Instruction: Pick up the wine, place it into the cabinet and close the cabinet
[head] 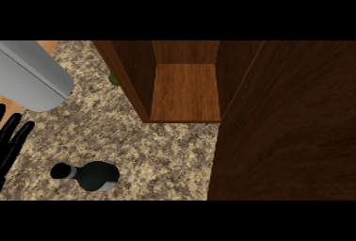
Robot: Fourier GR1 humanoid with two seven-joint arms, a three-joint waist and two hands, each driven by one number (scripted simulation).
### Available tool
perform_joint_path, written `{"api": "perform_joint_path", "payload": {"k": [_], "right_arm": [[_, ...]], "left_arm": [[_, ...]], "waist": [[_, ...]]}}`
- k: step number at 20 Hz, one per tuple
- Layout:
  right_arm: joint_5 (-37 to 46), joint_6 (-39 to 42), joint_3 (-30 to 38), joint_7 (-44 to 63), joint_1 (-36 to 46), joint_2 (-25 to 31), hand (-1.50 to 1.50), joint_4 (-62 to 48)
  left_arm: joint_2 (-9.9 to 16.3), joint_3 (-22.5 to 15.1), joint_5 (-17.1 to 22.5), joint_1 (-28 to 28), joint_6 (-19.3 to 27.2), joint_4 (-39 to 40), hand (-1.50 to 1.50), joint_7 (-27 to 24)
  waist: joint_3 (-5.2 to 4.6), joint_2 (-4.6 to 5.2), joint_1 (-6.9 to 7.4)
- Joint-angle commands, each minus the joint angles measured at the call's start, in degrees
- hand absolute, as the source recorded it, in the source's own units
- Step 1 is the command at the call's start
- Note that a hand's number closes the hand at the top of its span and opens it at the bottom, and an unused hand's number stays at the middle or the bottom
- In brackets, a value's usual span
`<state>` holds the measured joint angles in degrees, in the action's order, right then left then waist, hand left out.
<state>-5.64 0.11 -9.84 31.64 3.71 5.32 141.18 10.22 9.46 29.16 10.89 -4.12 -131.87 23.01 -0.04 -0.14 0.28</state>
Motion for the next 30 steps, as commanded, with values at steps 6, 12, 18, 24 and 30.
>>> {"api": "perform_joint_path", "payload": {"k": [6, 12, 18, 24, 30], "right_arm": [[-2.09, 0.85, 0.64, 3.89, 0.02, 0.4, -1.5, 5.88], [-1.54, 1.99, 0.52, -0.13, -3.88, -0.56, -1.5, 5.64], [-4.32, 1.9, 4.98, 3.85, 3.49, 0.7, -1.5, 3.15], [-2.98, 1.17, 4.44, 4.47, 4.01, -0.38, -1.5, 2.79], [-0.63, 2.94, 0.88, 0.46, -0.61, -2.2, -1.5, 2.22]], "left_arm": [[0.02, 4.89, 1.17, -1.5, -8.26, 14.1, -1.5, -6.44], [0.17, 7.42, 0.66, 3.5, -16.28, 21.56, -1.5, -12.5], [-0.59, 5.82, -5.5, -0.14, -19.54, 34.06, -1.5, -18.37], [-1.55, 5.22, -10.9, -1.81, -23.13, 45.1, -1.5, -27.88], [0.39, 6.7, -15.24, -5.37, -25.32, 56.3, -1.5, -36.58]], "waist": [[0.02, 0.1, -0.47], [0.03, 0.05, -0.31], [0.02, 0.14, -0.32], [0.02, 0.12, -0.32], [0.03, 0.13, -0.42]]}}
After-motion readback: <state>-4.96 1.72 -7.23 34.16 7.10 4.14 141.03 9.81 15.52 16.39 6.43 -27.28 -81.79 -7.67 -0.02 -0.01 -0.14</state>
